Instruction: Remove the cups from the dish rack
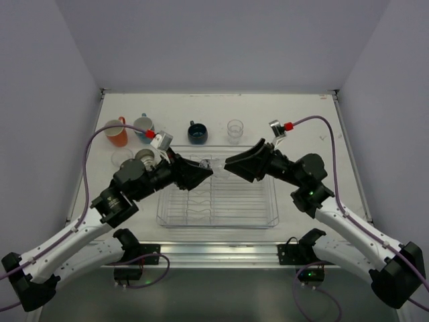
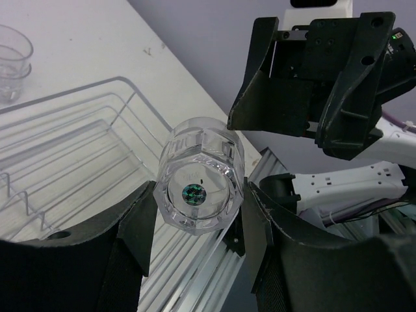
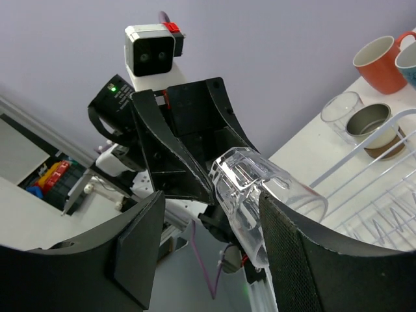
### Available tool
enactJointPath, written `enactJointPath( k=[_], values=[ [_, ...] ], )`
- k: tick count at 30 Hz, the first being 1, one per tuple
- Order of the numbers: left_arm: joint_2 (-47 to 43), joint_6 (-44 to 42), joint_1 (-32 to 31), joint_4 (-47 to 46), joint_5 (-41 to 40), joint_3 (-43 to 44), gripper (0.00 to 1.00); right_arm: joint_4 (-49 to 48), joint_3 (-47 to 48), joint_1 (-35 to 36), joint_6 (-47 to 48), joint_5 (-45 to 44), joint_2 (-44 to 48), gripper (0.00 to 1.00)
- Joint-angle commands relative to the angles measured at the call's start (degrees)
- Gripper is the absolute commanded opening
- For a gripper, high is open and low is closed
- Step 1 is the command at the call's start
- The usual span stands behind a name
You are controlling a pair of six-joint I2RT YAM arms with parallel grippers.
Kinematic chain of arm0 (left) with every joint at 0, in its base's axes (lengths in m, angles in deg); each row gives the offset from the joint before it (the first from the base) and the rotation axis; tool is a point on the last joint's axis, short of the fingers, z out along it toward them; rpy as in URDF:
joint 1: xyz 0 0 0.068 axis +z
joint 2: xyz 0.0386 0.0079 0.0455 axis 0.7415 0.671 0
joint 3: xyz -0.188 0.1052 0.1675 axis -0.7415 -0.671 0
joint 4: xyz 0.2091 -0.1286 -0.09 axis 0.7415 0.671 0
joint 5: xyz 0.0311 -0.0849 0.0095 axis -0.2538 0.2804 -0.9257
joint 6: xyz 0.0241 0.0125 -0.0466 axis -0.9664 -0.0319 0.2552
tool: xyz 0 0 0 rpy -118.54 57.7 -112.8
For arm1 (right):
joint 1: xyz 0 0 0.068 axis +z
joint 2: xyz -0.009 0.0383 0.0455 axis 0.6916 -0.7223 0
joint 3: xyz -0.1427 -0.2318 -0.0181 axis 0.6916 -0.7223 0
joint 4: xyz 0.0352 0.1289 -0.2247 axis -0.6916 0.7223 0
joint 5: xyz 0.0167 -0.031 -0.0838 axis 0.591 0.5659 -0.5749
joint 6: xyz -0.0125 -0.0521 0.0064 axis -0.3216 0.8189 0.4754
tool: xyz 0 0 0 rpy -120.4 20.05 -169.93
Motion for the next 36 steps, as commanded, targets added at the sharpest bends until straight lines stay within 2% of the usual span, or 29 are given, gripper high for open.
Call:
enactJointPath(
  k=[1,8,13,21,24,28,31,32,35,36],
  values=[
    [-0.6,3.3,-0.1,-14.5,3.9,-1.5,0.23,-4.5,-0.9,0.7,-1.6,0.0,0.3,0.62],
    [-2.6,2.2,-0.2,-13.6,2.5,-1.3,0.22,-1.5,-2.7,0.7,2.9,-4.4,6.0,0.64],
    [-3.6,1.4,-0.2,-12.9,1.8,-1.3,0.22,6.5,-2.3,0.8,6.1,-9.8,10.6,0.66],
    [-0.7,2.6,-0.2,-19.1,4.6,-2.5,0.22,2.7,-1.3,3.6,3.5,-0.5,4.7,0.64],
    [1.7,3.0,-0.2,-21.5,7.5,-2.6,0.22,0.3,0.1,5.2,3.6,1.6,2.6,0.56],
    [2.7,2.6,-0.1,-20.9,7.8,-2.4,0.24,-3.5,-0.5,5.4,2.6,-0.5,2.2,0.09],
    [1.8,1.2,-0.2,-18.9,6.9,-2.5,0.28,-4.1,-0.5,5.3,3.1,-2.7,2.1,0.0],
    [1.7,0.7,-0.2,-18.4,6.7,-2.6,0.29,-4.2,-0.5,5.4,3.2,-3.3,2.0,0.0],
    [1.1,-1.2,-0.1,-15.2,5.0,-2.1,0.55,-3.7,0.8,5.3,4.3,-4.7,1.4,0.0],
    [1.0,-2.1,-0.2,-11.9,4.3,-1.4,0.72,-0.7,1.7,5.4,5.3,-4.9,1.1,0.0]
  ],
)
